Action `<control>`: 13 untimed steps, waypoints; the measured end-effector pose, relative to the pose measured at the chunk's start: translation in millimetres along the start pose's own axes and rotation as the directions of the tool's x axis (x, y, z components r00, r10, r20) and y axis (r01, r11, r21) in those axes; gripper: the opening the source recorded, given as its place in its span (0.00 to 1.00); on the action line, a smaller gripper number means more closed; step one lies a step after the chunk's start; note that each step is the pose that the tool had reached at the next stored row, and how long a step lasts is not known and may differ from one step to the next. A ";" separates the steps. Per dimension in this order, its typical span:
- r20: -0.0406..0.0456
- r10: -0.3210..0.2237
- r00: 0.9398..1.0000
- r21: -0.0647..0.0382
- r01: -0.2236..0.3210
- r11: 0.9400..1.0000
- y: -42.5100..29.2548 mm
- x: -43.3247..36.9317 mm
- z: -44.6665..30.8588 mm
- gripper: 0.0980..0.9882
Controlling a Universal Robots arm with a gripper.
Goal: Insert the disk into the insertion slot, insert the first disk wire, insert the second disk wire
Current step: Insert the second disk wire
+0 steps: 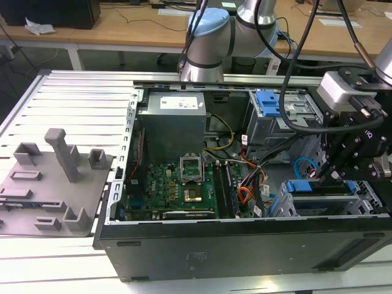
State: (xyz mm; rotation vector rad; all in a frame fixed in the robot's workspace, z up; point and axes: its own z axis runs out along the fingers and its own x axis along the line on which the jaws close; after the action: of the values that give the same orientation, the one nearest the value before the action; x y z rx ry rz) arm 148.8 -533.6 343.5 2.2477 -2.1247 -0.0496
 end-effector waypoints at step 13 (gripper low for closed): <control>0.006 0.000 1.000 0.000 0.000 1.000 -0.4 3.8 7.4 0.09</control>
State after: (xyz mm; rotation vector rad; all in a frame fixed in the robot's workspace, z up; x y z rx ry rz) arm 149.0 -537.5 336.2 2.2510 -2.1274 -0.0559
